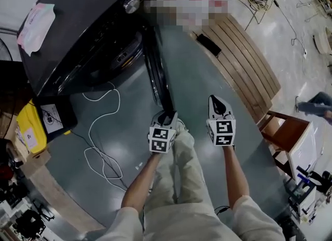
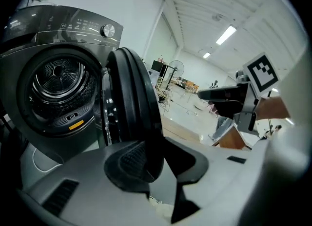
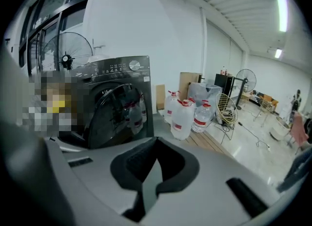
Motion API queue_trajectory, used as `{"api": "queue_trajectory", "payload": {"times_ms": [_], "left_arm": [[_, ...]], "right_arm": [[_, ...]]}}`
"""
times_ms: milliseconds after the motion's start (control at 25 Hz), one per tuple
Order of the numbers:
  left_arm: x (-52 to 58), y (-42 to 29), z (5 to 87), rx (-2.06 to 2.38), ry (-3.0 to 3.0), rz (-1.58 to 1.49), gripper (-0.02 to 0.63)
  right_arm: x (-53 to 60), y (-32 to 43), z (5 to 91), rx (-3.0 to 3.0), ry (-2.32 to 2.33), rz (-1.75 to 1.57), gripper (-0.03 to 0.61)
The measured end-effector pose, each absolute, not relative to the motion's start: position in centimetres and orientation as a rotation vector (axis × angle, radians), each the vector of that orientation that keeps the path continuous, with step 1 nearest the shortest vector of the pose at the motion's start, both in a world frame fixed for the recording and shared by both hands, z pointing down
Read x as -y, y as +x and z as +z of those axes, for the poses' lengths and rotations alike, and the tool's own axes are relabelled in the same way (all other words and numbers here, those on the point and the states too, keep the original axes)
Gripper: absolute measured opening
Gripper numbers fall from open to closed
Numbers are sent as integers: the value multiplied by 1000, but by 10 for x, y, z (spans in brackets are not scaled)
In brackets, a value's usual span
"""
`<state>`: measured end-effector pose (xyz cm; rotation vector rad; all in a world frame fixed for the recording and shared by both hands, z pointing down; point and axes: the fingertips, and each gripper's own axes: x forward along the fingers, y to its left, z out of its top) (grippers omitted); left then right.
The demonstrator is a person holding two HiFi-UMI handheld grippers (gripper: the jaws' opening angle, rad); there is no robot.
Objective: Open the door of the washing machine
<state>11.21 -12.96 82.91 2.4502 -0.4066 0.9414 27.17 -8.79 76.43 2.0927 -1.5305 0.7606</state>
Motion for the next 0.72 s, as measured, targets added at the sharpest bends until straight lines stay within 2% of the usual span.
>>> {"api": "queue_trajectory", "payload": {"times_ms": [720], "left_arm": [[70,275,839,282,2501,956,87]], "right_arm": [[-19,378,782,1303,2274,866,-2]]}}
